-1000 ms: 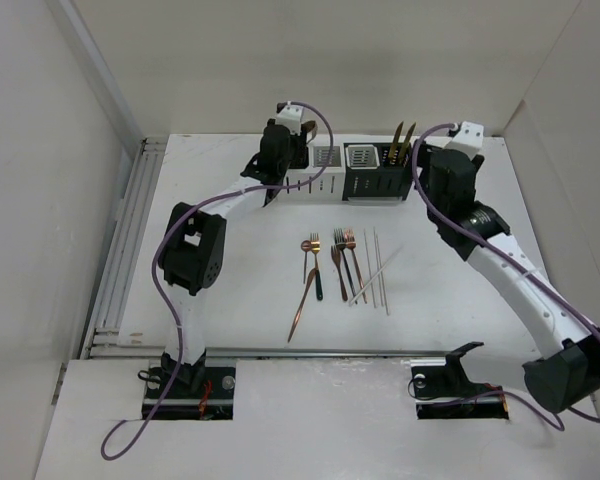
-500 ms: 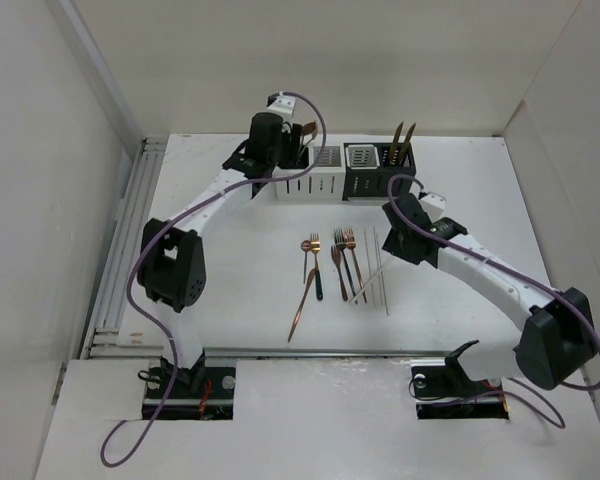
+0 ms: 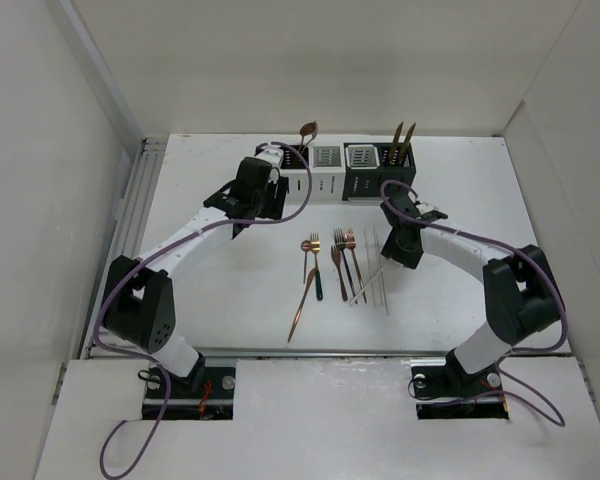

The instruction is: Sort the eating utensils into containers

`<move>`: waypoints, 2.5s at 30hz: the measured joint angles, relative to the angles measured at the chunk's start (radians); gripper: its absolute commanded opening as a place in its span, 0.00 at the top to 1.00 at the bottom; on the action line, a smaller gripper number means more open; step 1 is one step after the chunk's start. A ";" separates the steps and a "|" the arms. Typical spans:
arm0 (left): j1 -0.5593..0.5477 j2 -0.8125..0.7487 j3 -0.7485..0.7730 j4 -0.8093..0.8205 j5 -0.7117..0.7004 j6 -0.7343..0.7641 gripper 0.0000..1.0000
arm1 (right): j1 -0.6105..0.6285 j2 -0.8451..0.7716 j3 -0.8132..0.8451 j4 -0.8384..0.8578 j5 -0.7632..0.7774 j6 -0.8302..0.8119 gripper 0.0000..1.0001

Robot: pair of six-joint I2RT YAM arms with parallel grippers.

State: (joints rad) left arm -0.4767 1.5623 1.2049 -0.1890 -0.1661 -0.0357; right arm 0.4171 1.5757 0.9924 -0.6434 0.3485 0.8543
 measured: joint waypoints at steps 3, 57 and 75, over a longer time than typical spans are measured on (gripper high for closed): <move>-0.001 -0.013 -0.021 -0.003 -0.006 0.000 0.38 | -0.021 0.048 0.005 0.026 -0.018 -0.031 0.48; -0.063 -0.069 -0.182 -0.023 0.347 0.270 0.45 | 0.019 0.402 0.800 0.823 0.168 -0.832 1.00; -0.148 0.034 -0.175 -0.107 0.439 0.331 0.43 | 0.014 0.460 0.664 0.914 0.166 -0.778 1.00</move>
State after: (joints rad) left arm -0.6243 1.5959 1.0302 -0.2962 0.2733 0.2955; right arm 0.4313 2.0357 1.6562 0.2707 0.5140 0.0765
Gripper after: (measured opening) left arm 0.568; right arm 0.030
